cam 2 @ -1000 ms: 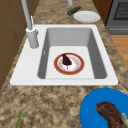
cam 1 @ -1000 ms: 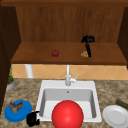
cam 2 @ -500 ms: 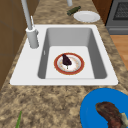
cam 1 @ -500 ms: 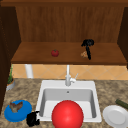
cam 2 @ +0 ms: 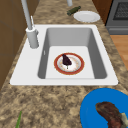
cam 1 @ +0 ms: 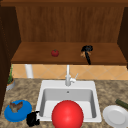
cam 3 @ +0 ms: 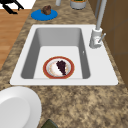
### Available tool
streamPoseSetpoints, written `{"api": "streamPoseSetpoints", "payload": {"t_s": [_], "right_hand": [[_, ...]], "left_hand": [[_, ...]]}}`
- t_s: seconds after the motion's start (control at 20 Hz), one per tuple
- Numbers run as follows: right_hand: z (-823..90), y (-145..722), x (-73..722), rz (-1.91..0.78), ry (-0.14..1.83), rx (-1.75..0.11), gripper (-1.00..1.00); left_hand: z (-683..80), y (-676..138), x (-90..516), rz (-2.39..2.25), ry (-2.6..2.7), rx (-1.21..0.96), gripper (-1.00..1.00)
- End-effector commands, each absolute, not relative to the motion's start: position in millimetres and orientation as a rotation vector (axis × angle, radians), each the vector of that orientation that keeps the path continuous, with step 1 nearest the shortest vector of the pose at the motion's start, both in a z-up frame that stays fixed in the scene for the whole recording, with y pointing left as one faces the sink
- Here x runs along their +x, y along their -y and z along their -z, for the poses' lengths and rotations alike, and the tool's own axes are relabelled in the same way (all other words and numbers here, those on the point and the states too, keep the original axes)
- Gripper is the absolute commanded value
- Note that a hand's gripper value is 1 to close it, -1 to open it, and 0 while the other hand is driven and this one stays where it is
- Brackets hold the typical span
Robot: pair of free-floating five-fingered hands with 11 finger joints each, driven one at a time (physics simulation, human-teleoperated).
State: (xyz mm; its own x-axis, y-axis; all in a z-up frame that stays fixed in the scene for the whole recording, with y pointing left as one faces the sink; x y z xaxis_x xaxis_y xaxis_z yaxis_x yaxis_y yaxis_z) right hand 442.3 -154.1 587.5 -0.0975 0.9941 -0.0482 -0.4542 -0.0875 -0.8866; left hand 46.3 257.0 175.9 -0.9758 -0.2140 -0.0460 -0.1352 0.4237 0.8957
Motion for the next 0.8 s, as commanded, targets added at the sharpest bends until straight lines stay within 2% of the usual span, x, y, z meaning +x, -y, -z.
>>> {"api": "streamPoseSetpoints", "payload": {"t_s": [0.0,0.1,0.2,0.65,0.7,0.75], "right_hand": [[-560.0,147.9,453.4,-1.554,0.836,-0.825,-1.0],[-585.7,144.5,471.1,-1.574,0.806,-0.854,-1.0],[-600.9,149.1,452.0,-1.594,0.817,-0.878,-1.0],[-564.0,144.1,465.4,-1.616,0.756,-0.837,-1.0],[-562.7,139.9,466.5,-1.612,0.744,-0.829,1.0],[-562.8,136.3,467.0,-1.618,0.752,-0.854,1.0]], "left_hand": [[-175.9,-257.0,46.3,1.616,2.587,0.318,0.0],[-175.9,-257.0,46.3,1.616,2.587,0.318,0.0],[-175.9,-257.0,46.3,1.616,2.587,0.318,0.0],[-175.9,-257.0,46.3,1.616,2.587,0.318,0.0],[-175.9,-257.0,46.3,1.616,2.587,0.318,0.0],[-175.9,-257.0,46.3,1.616,2.587,0.318,0.0]]}}
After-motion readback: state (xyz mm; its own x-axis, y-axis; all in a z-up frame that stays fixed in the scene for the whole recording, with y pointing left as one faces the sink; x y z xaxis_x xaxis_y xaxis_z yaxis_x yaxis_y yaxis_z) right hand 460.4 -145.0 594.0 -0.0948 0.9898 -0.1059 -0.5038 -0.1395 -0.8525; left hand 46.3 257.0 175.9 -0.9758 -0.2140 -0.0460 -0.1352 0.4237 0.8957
